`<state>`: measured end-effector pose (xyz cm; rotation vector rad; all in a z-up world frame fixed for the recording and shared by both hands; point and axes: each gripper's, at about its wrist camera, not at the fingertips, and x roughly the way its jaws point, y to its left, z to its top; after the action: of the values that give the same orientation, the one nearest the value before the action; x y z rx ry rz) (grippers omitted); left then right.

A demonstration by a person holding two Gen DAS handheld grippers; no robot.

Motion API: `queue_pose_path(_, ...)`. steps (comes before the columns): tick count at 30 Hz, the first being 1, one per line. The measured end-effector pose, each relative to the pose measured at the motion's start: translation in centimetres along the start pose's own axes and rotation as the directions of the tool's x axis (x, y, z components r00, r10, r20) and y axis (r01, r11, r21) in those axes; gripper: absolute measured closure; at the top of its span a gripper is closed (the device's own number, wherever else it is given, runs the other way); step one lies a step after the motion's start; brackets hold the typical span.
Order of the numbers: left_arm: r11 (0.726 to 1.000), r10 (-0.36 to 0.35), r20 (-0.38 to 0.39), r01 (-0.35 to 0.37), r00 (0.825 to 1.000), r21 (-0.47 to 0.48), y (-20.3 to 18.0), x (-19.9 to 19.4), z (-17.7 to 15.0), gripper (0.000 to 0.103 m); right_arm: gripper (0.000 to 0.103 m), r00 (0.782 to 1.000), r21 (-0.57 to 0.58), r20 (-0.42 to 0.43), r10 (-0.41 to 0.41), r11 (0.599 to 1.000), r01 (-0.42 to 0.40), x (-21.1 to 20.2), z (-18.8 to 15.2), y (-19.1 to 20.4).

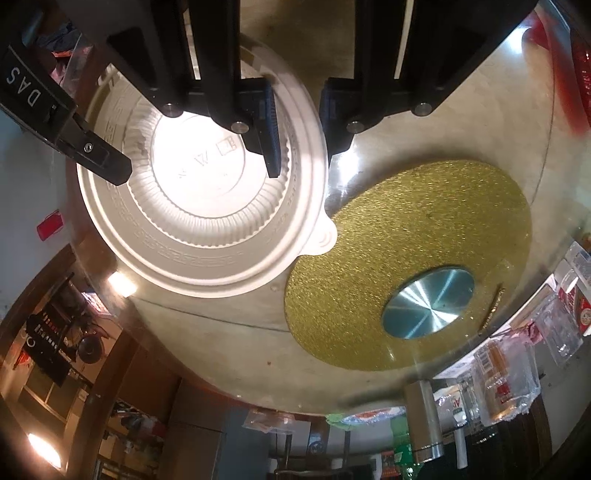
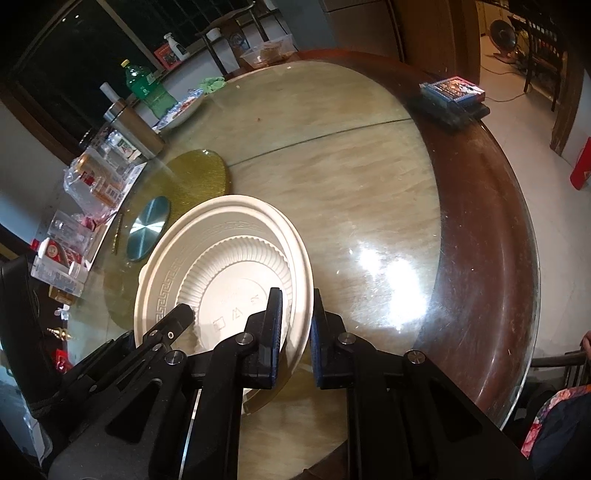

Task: Organize plates and bowls
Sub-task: 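Close both tools on the rim of the remaining beige bowl and lift it, then carry the held beige bowl with both tools to the red plate stack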

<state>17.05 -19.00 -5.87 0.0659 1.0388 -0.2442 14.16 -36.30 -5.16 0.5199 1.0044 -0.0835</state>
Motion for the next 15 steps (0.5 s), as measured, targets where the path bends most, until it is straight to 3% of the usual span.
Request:
queue_pose_path(8, 0.999, 0.031, 0.032, -0.031, 0.999, -0.020, 1.6, -1.8, -0.7, 0.086, 0.090, 0.999, -0.039, -0.001, 0.037, 0.999, -0.037, -0.6, -1.0, 2.1)
queue_pose_path(15, 0.994, 0.074, 0.052, -0.069, 0.996, -0.084, 5.3, -3.5, -1.8, 0.086, 0.090, 0.997, -0.110, -0.014, 0.077, 0.991, -0.078, -0.7, -2.6, 6.0)
